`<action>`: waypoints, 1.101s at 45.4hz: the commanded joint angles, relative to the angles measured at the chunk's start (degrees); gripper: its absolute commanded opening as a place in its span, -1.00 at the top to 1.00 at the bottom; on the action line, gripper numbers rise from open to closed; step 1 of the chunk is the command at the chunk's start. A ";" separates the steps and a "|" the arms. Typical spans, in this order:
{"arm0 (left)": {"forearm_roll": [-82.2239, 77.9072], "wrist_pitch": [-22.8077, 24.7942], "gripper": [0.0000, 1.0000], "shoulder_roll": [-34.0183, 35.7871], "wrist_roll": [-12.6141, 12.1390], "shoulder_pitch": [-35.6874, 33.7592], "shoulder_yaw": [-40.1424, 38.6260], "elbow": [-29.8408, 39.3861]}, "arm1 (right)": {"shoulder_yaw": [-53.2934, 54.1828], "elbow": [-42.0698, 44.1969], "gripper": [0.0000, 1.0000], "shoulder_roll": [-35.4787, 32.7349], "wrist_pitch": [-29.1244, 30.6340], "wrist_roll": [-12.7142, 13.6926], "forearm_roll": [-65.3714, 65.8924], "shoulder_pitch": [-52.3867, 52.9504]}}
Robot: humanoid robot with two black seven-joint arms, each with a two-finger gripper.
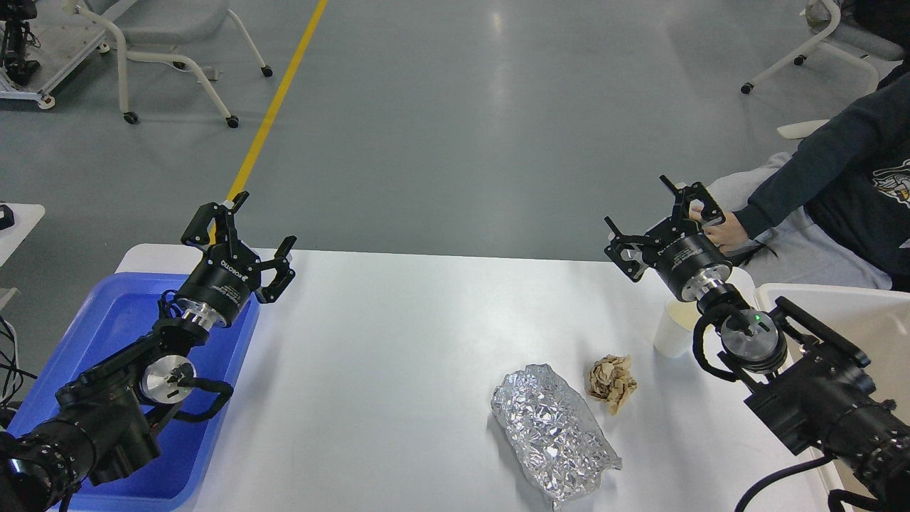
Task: Tidy desktop
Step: 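Move the right gripper down toward the white paper cup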
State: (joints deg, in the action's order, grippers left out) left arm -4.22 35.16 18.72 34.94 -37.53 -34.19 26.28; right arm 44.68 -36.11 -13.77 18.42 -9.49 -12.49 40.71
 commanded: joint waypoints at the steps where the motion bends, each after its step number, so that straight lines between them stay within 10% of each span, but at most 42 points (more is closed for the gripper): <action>1: 0.00 0.00 -1.00 0.00 -0.04 0.00 0.00 0.00 | -0.12 0.61 -1.00 -0.03 -0.05 0.00 0.19 -0.02; 50: -0.09 0.00 -1.00 0.00 -0.04 0.00 0.00 0.00 | -0.03 -7.56 -1.00 -3.71 0.12 0.00 1.42 -3.18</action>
State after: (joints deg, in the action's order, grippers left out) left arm -4.22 35.16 18.72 34.93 -37.53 -34.19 26.27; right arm 44.65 -38.17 -14.33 18.87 -9.49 -11.08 39.15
